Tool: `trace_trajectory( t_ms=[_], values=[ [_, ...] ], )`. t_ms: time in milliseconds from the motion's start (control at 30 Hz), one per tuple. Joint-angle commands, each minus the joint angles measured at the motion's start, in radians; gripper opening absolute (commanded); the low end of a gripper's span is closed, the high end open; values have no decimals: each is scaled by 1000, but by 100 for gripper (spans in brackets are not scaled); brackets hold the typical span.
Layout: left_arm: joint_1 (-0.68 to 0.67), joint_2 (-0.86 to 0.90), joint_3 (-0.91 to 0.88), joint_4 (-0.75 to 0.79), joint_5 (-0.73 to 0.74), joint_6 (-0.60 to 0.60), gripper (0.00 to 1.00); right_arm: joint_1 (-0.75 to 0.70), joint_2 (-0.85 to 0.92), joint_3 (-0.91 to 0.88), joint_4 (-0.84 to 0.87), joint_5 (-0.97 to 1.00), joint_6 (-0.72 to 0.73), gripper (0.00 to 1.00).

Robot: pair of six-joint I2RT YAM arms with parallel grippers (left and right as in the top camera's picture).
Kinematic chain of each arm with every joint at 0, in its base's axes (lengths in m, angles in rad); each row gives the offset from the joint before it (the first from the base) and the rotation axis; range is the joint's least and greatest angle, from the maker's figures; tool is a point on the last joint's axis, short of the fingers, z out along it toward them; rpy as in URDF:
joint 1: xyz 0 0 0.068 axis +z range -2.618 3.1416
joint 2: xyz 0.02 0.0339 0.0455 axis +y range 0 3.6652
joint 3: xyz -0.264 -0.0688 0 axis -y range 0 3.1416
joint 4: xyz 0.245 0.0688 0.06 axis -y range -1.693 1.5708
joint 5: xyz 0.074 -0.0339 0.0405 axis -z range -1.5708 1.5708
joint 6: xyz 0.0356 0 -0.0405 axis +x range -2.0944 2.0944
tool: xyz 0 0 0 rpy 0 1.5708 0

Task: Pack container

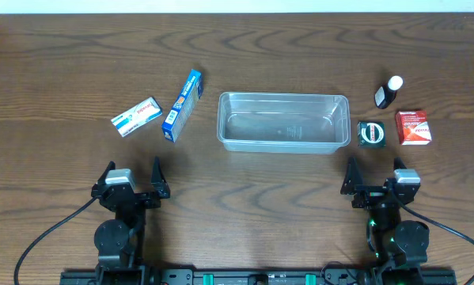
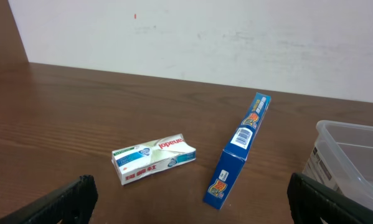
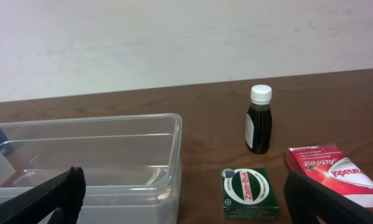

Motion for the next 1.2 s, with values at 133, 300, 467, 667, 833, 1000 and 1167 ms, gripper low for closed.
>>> trace_trajectory(
  t_ms=[133,300,467,667,833,1000,1167],
  values=[
    [6,-7,-19,-38,-4,13,98,-8,-2,-2,-4,0,-15,99],
    [6,-7,-19,-38,-4,13,98,-8,-2,-2,-4,0,-15,99],
    [6,-7,-19,-24,-5,14,98,-8,-2,-2,-4,0,-15,99],
    [5,-7,-14,131,219,10,98,-8,-2,-2,-4,0,-15,99],
    [5,22,82,136,276,10,98,-8,-2,-2,-4,0,-15,99],
    [5,198,344,16,277,14,98,-8,-2,-2,-4,0,-15,99],
    [4,531,704,-232,324,63,98,-8,-2,-2,-4,0,-15,99]
  ],
)
